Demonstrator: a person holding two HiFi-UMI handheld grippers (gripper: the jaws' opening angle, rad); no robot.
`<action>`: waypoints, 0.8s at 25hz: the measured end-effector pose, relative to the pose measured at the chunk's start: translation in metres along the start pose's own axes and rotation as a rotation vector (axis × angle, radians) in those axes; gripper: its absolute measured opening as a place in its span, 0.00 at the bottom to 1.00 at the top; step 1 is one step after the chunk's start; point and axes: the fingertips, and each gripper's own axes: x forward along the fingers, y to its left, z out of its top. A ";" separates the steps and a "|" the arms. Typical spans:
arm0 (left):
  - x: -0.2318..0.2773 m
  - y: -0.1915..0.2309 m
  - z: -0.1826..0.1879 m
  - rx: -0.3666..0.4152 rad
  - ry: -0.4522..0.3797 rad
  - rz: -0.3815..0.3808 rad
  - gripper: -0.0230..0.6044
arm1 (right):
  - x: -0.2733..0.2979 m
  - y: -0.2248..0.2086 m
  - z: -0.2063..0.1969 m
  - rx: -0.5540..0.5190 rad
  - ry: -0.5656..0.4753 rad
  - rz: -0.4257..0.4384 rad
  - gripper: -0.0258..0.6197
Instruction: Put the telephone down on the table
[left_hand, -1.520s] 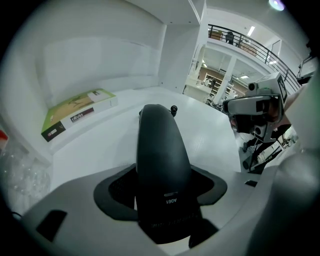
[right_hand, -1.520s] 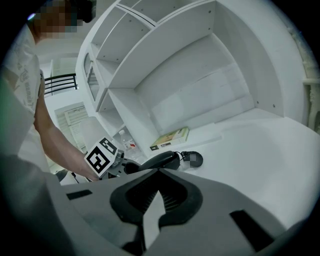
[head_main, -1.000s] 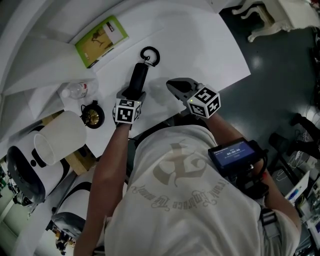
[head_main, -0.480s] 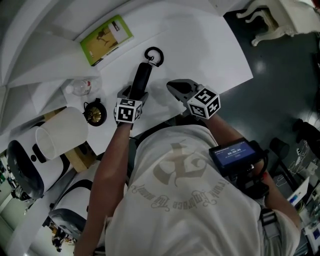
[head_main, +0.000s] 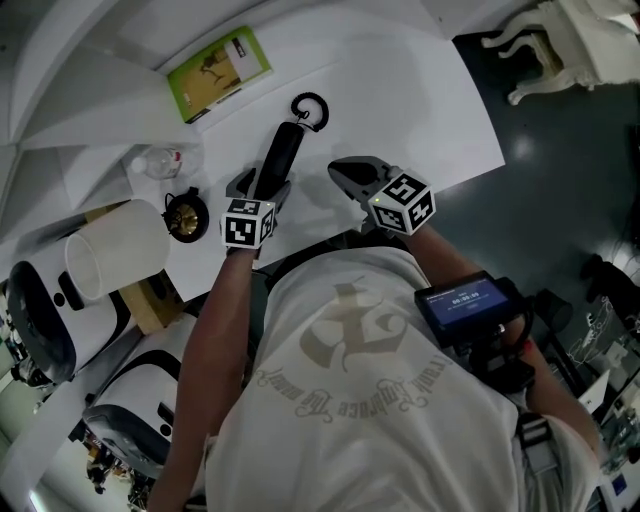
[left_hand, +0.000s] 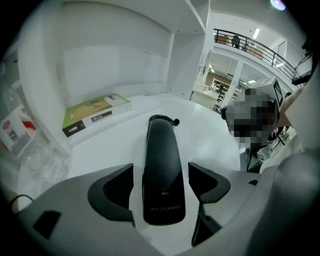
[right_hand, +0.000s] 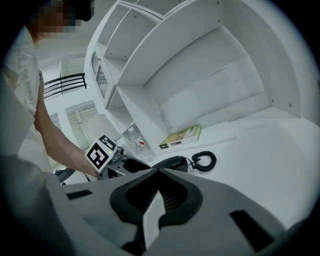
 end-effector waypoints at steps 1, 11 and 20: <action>-0.003 0.000 0.003 -0.008 -0.015 0.007 0.59 | 0.001 0.000 0.000 -0.004 0.002 0.005 0.06; -0.045 -0.002 0.021 -0.088 -0.195 0.061 0.44 | 0.001 0.007 0.010 -0.065 0.005 0.015 0.06; -0.092 -0.004 0.014 -0.187 -0.340 0.031 0.18 | 0.008 0.032 0.024 -0.130 0.000 0.026 0.06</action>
